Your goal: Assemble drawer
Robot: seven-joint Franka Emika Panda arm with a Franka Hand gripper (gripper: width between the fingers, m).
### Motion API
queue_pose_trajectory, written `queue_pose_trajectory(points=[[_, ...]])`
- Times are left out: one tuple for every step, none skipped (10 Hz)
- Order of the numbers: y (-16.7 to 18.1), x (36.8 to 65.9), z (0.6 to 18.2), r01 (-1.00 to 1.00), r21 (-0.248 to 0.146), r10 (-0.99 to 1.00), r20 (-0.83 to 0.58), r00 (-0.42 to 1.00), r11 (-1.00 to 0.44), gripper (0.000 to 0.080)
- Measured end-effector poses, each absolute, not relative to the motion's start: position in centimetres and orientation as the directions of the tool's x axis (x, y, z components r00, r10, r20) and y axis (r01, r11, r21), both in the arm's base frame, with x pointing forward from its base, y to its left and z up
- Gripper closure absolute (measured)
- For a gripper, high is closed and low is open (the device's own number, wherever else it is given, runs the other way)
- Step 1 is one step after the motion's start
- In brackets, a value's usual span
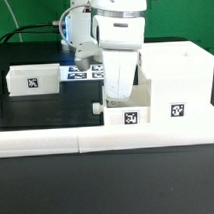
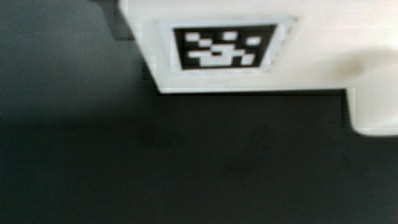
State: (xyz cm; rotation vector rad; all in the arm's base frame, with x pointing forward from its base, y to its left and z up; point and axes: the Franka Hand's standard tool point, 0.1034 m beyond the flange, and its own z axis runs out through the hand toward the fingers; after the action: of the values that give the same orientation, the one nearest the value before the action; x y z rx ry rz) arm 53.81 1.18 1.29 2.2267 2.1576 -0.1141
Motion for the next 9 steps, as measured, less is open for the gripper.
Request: queue_pose_trajectory(points=[[1.18,53.83,1.29,0.999,-0.021,0.996,-0.08,0.037,-0.039,0.0757],[1.16,53.83,1.29,0.999,-0.021,0.996,-0.08,0.037,-0.039,0.0757],[1.15,53.83,1.29,0.999,-0.021,0.996,-0.08,0.038,-0.039,0.0757],[1.11,53.82,1.28,0.999,-0.022,0.996,-0.08,0.029,-0.031,0.0757],[1.09,53.9,1.24,1.0,-0.024,0.997,-0.079,0.003,-0.005,0.0757],[1.35,54.02,1.31,1.0,-0.021,0.997,-0.079,-0.006,0.004,0.0757],[1.36,54.09,1.34,1.0,-0.017,0.997,-0.078,0.003,-0.005,0.0757],[1.23,54.08,1.33,1.0,-0.017,0.997,-0.078,0.006,-0.008,0.0757],[1.22,54.09,1.47,1.0,-0.018,0.997,-0.079,0.019,-0.02,0.0686]])
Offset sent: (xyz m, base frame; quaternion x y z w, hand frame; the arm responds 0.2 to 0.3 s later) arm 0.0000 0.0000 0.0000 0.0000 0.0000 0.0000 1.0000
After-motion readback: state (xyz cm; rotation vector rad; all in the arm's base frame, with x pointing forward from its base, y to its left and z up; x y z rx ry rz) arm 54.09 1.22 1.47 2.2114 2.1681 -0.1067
